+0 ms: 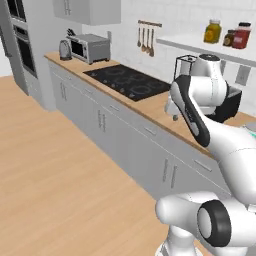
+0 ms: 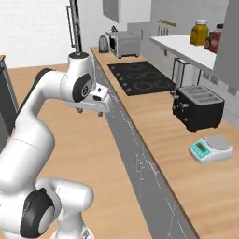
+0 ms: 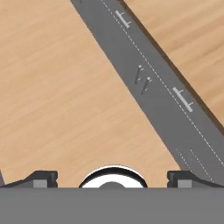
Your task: Navigate to the stand mixer.
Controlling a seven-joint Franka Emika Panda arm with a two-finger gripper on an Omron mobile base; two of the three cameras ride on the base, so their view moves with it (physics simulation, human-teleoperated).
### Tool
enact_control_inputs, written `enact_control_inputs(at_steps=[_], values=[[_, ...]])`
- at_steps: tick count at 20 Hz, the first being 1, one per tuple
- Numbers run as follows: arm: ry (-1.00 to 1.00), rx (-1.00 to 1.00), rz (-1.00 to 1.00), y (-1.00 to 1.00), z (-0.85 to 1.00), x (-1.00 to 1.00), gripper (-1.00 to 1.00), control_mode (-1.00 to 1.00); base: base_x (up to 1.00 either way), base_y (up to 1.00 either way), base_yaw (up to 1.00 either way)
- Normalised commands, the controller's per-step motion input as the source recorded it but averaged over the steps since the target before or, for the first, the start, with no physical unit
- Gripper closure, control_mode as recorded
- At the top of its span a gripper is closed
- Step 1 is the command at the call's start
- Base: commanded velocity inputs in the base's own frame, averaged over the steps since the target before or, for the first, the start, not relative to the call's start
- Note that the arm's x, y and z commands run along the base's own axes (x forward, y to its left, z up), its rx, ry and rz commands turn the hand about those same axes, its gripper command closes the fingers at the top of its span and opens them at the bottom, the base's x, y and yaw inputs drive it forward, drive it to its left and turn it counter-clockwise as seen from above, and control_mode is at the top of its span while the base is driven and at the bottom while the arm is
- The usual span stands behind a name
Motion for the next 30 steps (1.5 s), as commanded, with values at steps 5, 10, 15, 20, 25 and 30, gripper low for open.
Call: enact_control_inputs(at_steps=[5, 10, 15, 20, 25, 30], values=[[0.00, 0.00, 0.00, 0.00, 0.00, 0.00, -1.00, 1.00, 0.98, 0.27, 0.14], [0.00, 0.00, 0.00, 0.00, 0.00, 0.00, -1.00, 1.00, 1.00, 0.40, 0.10], [0.00, 0.00, 0.00, 0.00, 0.00, 0.00, -1.00, 1.00, 1.00, 0.10, 0.42], [0.00, 0.00, 0.00, 0.00, 0.00, 0.00, -1.00, 1.00, 0.92, 0.00, 0.54], [0.00, 0.00, 0.00, 0.00, 0.00, 0.00, -1.00, 1.00, 0.86, 0.00, 0.53], [0.00, 0.00, 0.00, 0.00, 0.00, 0.00, -1.00, 1.00, 0.64, -0.02, 0.75]])
